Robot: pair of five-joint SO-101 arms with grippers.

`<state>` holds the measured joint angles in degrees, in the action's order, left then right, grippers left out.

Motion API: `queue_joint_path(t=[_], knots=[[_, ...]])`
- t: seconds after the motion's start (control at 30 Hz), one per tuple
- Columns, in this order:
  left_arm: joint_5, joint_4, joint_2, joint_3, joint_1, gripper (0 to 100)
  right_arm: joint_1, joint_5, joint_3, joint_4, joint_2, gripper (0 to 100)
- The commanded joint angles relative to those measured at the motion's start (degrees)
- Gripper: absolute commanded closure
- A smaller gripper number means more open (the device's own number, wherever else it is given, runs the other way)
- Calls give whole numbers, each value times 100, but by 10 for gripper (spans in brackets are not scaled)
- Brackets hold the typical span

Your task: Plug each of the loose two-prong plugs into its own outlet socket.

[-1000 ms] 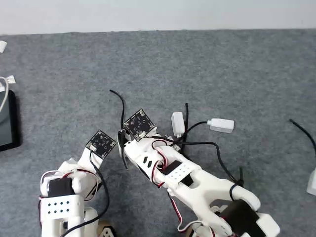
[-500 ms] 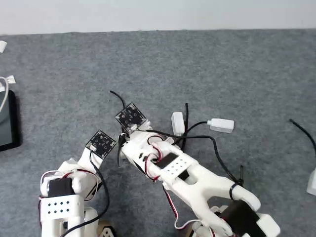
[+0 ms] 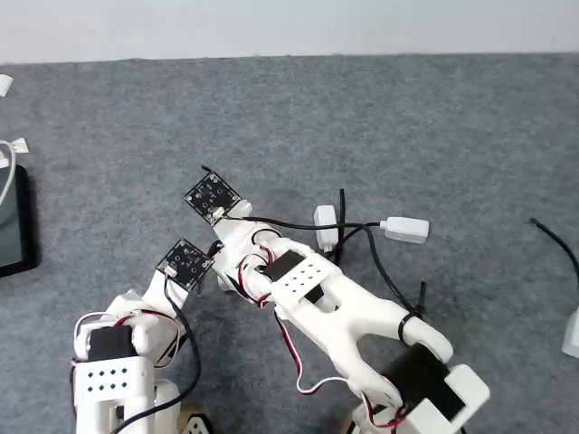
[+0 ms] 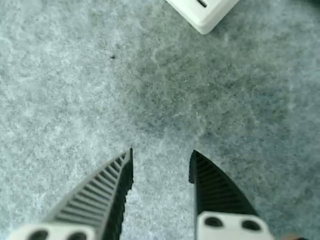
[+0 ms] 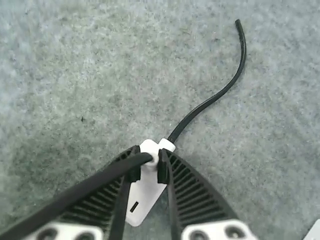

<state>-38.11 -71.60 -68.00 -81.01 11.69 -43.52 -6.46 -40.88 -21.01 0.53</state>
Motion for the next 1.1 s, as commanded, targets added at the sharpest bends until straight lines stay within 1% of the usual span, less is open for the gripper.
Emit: queue_joint_path(t=[0.0, 0.17, 0.37, 0.53, 0.7, 0.83, 0.9, 0.97, 1.07], knots=[[44, -35, -70, 13, 9, 880, -84, -97, -70, -277, -295, 991], [44, -26, -70, 13, 9, 880, -84, -97, -35, -725, -251, 991], [44, -26, -70, 13, 9, 880, -84, -97, 0, -734, -286, 991], [44, -26, -70, 4, 9, 880, -84, -97, 246, -1138, -338, 991], [44, -26, -70, 4, 9, 880, -84, -97, 756, -1640, -787, 991], [44, -26, -70, 4, 35, 880, -84, -35, 949, -1736, -831, 989], [53, -26, -79, 13, 44, 880, -101, 229, 958, -1736, -769, 988], [70, 44, -79, 31, 62, 880, -242, 826, 1011, -1754, -716, 980], [88, 132, -79, 84, 325, 880, -479, 1521, 1073, -1798, -655, 897]])
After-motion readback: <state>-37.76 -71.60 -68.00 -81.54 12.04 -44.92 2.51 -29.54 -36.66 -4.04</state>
